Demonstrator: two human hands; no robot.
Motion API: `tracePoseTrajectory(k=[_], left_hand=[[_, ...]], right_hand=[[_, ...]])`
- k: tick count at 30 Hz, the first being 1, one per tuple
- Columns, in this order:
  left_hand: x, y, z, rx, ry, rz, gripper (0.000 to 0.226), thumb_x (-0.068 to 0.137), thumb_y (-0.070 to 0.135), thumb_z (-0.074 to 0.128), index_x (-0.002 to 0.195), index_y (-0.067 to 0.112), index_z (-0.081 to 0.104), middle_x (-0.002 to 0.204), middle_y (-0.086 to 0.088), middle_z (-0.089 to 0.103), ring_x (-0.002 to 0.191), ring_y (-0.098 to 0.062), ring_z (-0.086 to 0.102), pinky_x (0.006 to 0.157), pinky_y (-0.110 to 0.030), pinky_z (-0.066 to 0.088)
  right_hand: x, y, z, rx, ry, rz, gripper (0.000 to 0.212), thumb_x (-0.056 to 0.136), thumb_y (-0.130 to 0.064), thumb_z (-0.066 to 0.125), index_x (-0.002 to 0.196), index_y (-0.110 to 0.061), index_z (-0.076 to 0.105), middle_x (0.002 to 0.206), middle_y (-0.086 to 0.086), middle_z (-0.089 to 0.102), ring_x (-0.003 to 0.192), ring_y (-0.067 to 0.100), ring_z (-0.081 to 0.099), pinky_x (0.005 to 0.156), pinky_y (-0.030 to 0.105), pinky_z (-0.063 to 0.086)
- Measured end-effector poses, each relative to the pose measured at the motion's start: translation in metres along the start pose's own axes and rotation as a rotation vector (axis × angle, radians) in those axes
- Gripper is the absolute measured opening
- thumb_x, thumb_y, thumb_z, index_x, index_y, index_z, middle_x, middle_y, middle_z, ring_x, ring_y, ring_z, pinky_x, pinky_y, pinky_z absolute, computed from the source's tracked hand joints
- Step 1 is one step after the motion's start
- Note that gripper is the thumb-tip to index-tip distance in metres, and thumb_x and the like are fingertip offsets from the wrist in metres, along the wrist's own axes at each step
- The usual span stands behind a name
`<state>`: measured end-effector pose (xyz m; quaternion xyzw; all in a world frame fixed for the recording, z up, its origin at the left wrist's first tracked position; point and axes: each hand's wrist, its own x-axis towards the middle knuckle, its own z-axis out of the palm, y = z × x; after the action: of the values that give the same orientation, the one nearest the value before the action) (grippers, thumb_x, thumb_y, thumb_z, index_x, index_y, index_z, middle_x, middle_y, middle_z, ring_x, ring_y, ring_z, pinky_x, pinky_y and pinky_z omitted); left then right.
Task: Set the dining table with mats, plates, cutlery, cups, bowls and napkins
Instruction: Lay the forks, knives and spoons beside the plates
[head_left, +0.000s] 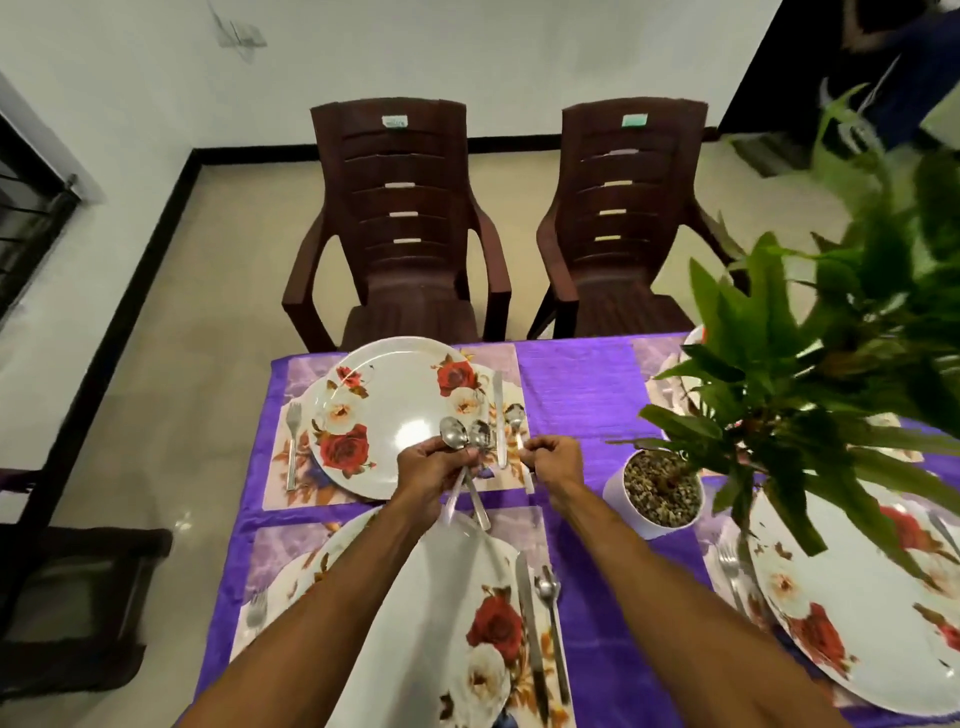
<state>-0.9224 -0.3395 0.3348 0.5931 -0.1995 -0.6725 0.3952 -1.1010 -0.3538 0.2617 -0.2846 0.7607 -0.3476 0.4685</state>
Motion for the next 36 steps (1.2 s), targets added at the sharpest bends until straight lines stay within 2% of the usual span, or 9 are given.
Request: tracePoseTrajectory(k=[5, 7, 11, 15, 18, 21, 28, 34, 36], left_hand=[[0.023, 0.005, 0.0, 0.027, -0.009, -0.034, 0.018, 0.079, -0.01, 0.073, 0.095, -0.002, 0.072, 0.079, -0.019, 0.073, 0.063, -0.027, 0.069, 0.055, -0.031, 0.057], [0.033, 0.006, -0.003, 0.029, -0.006, -0.036, 0.021, 0.078, -0.007, 0.075, 0.098, 0.0, 0.073, 0.085, -0.02, 0.074, 0.07, -0.029, 0.07, 0.063, -0.037, 0.059], [0.046, 0.007, -0.011, 0.046, 0.007, -0.011, 0.024, 0.079, -0.004, 0.076, 0.102, 0.0, 0.073, 0.095, -0.023, 0.074, 0.082, -0.035, 0.071, 0.082, -0.045, 0.059], [0.05, 0.01, -0.014, 0.039, 0.016, -0.001, 0.027, 0.079, -0.006, 0.076, 0.105, -0.003, 0.072, 0.096, -0.022, 0.074, 0.085, -0.035, 0.071, 0.082, -0.043, 0.059], [0.051, 0.01, -0.015, 0.042, 0.019, -0.017, 0.026, 0.079, -0.004, 0.077, 0.105, -0.001, 0.072, 0.098, -0.022, 0.074, 0.085, -0.034, 0.071, 0.082, -0.043, 0.059], [0.05, 0.009, -0.015, 0.052, 0.023, -0.019, 0.025, 0.08, -0.001, 0.077, 0.105, 0.001, 0.073, 0.099, -0.021, 0.074, 0.084, -0.033, 0.071, 0.085, -0.047, 0.059], [0.015, 0.006, 0.0, -0.022, -0.003, -0.049, 0.022, 0.082, -0.007, 0.072, 0.104, -0.004, 0.07, 0.088, -0.021, 0.073, 0.065, -0.025, 0.069, 0.058, -0.031, 0.059], [-0.022, -0.016, 0.024, -0.054, -0.011, -0.002, 0.03, 0.08, -0.013, 0.07, 0.11, -0.015, 0.064, 0.094, -0.026, 0.07, 0.074, -0.032, 0.068, 0.08, -0.039, 0.061], [-0.036, -0.028, 0.035, -0.042, -0.023, 0.023, 0.03, 0.08, -0.012, 0.071, 0.11, -0.014, 0.065, 0.088, -0.022, 0.072, 0.07, -0.027, 0.07, 0.073, -0.033, 0.062]], right_hand=[[0.044, 0.004, 0.02, -0.153, 0.115, 0.042, 0.028, 0.067, -0.011, 0.089, 0.056, -0.022, 0.066, 0.075, 0.006, 0.076, 0.069, 0.02, 0.067, 0.069, 0.041, 0.06], [0.049, 0.0, 0.025, -0.205, 0.141, 0.04, 0.028, 0.068, -0.01, 0.087, 0.055, -0.023, 0.065, 0.071, 0.003, 0.075, 0.07, 0.021, 0.068, 0.069, 0.038, 0.058], [0.055, 0.0, 0.032, -0.292, 0.216, -0.03, 0.017, 0.075, -0.005, 0.075, 0.066, -0.019, 0.076, 0.071, 0.001, 0.075, 0.078, 0.023, 0.072, 0.071, 0.037, 0.058], [0.056, -0.003, 0.038, -0.327, 0.254, -0.123, 0.003, 0.077, -0.015, 0.081, 0.079, -0.014, 0.08, 0.078, 0.008, 0.076, 0.078, 0.027, 0.07, 0.072, 0.036, 0.057], [0.056, -0.006, 0.041, -0.351, 0.274, -0.168, 0.007, 0.08, -0.016, 0.08, 0.085, -0.012, 0.079, 0.08, 0.007, 0.076, 0.077, 0.025, 0.07, 0.075, 0.039, 0.058], [0.055, -0.006, 0.04, -0.352, 0.261, -0.196, 0.006, 0.08, -0.014, 0.079, 0.085, -0.01, 0.079, 0.079, 0.008, 0.076, 0.075, 0.025, 0.07, 0.073, 0.04, 0.059], [0.007, -0.005, 0.012, -0.222, 0.219, -0.33, 0.013, 0.083, -0.027, 0.08, 0.085, -0.014, 0.079, 0.075, -0.002, 0.073, 0.071, 0.014, 0.067, 0.064, 0.026, 0.045], [-0.039, 0.001, -0.026, -0.101, 0.062, -0.375, 0.019, 0.087, -0.032, 0.075, 0.073, -0.018, 0.076, 0.06, -0.006, 0.069, 0.055, 0.008, 0.063, 0.063, 0.034, 0.051], [-0.055, 0.005, -0.042, -0.046, 0.008, -0.386, 0.025, 0.09, -0.032, 0.072, 0.07, -0.017, 0.072, 0.057, -0.005, 0.067, 0.051, 0.009, 0.06, 0.059, 0.035, 0.051]])
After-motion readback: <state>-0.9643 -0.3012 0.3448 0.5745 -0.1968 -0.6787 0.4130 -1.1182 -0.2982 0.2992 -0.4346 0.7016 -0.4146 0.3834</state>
